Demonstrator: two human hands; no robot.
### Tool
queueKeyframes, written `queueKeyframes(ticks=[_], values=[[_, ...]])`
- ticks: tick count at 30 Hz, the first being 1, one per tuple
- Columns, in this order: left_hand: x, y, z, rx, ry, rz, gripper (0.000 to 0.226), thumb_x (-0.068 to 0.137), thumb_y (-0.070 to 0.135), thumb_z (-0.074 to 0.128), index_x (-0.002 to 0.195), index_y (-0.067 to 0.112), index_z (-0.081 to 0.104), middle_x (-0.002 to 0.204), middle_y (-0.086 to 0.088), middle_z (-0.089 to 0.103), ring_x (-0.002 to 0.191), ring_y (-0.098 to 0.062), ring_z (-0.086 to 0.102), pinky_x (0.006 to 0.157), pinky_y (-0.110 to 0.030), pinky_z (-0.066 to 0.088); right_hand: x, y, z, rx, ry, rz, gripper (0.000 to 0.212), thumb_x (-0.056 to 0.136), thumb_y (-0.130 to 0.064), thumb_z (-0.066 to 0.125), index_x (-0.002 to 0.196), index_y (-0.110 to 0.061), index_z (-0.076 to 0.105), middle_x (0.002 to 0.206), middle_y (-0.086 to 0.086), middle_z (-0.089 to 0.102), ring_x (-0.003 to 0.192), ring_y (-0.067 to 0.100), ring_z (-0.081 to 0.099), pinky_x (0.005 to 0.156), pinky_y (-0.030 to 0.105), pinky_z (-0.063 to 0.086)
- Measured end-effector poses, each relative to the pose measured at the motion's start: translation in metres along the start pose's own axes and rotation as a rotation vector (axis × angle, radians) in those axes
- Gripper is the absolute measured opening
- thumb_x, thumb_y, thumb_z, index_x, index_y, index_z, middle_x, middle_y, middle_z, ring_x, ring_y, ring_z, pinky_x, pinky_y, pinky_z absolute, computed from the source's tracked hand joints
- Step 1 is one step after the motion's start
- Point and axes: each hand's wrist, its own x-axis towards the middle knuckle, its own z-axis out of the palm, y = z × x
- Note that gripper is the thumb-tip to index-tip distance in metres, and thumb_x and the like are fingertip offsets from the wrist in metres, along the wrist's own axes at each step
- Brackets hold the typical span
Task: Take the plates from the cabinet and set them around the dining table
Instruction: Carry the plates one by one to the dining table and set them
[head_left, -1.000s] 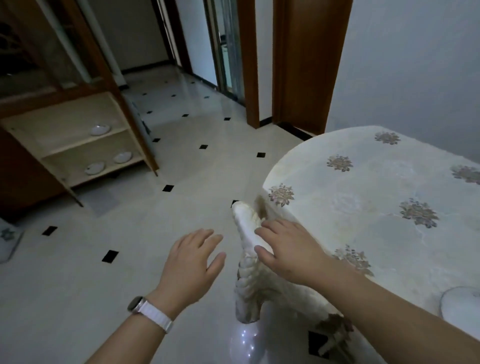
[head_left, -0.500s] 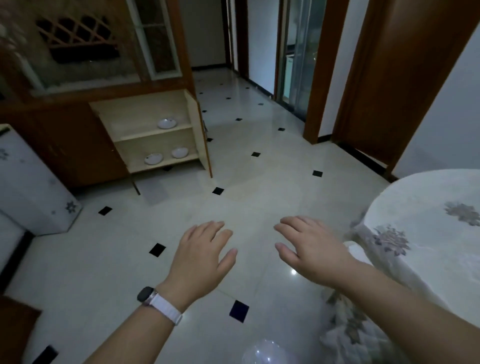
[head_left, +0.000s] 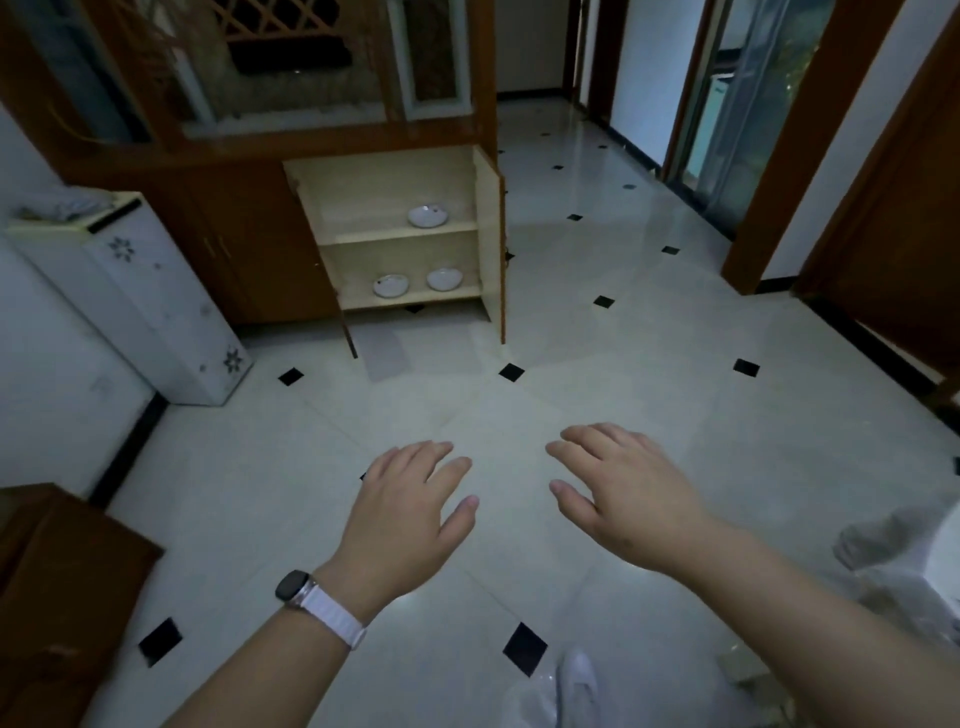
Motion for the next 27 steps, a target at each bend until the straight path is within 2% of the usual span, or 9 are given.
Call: queueKeyframes(ticks=[10, 15, 20, 27], values=[[0.152, -0.033, 0.038, 0.076, -0.007, -0.116, 0.039, 0.090, 0.044, 0.048, 0.114, 0.022, 0.067, 0.119, -0.001, 0.066, 0.110, -0.023, 0.059, 0.096, -0.040, 0.042, 0.154, 0.095, 0.025, 0.111, 0.045, -0.107, 0.043, 0.090, -0.048, 0.039, 0.113, -0.021, 0.063, 0.114, -0.001, 0.064, 0.106, 0.025, 0.059, 0.084, 0.038, 0.049], [0.224, -0.043, 0.047, 0.099, 0.039, -0.151, 0.040, 0.090, 0.044, 0.047, 0.112, 0.019, 0.068, 0.116, -0.003, 0.067, 0.108, -0.024, 0.061, 0.092, -0.038, 0.044, 0.220, 0.145, 0.020, 0.078, 0.062, -0.173, 0.042, 0.090, -0.047, 0.039, 0.110, -0.020, 0.065, 0.114, 0.001, 0.065, 0.107, 0.026, 0.059, 0.088, 0.039, 0.048], [0.258, -0.060, 0.056, 0.106, 0.013, -0.194, 0.040, 0.090, 0.045, 0.045, 0.113, 0.020, 0.067, 0.116, -0.002, 0.067, 0.108, -0.024, 0.062, 0.092, -0.038, 0.044, 0.270, 0.158, 0.023, 0.093, 0.047, -0.219, 0.041, 0.090, -0.047, 0.041, 0.112, -0.020, 0.063, 0.116, 0.000, 0.063, 0.108, 0.025, 0.057, 0.089, 0.038, 0.047], [0.305, -0.121, 0.070, 0.104, 0.022, -0.244, 0.039, 0.089, 0.043, 0.047, 0.114, 0.021, 0.067, 0.117, -0.002, 0.067, 0.109, -0.022, 0.060, 0.093, -0.038, 0.043, 0.354, 0.159, 0.043, 0.094, 0.017, -0.244, 0.043, 0.090, -0.048, 0.040, 0.115, -0.022, 0.063, 0.119, -0.001, 0.063, 0.110, 0.023, 0.057, 0.089, 0.038, 0.047]])
